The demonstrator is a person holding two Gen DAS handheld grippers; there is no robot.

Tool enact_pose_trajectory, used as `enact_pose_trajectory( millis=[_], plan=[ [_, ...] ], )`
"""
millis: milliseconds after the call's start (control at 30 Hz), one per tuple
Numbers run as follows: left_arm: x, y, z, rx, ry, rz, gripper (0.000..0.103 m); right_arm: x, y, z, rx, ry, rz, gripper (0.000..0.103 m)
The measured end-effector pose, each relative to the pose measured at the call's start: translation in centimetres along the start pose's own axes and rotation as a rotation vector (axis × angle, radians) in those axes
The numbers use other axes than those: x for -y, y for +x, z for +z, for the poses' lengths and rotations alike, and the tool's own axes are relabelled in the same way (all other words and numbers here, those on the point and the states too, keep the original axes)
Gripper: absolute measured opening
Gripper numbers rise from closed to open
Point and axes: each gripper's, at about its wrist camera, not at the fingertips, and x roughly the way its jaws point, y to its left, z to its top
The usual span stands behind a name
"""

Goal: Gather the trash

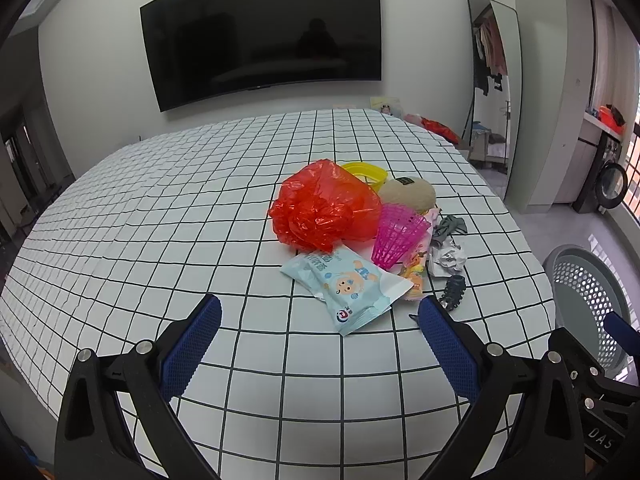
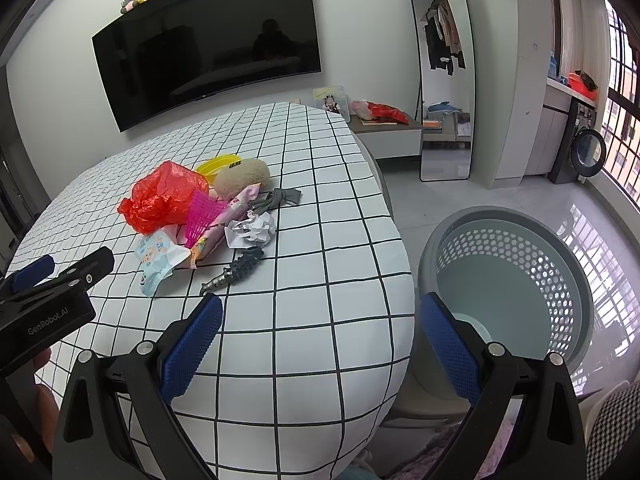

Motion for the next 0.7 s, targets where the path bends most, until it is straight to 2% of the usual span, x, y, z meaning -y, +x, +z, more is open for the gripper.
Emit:
enact_pose_trajectory(
  millis=[300, 700],
  plan=[
    [-0.2, 0.5, -0.1, -0.004, -0.003, 0.004, 0.097, 0.0, 0.4, -0.2, -0.016, 0.001, 0.017, 0.094],
    [-2.4, 2.5, -0.5, -0.039, -0.01, 0.059, 0.097, -0.8, 3.7, 0.0, -0.101, 0.0, 0.069, 0.094]
  ],
)
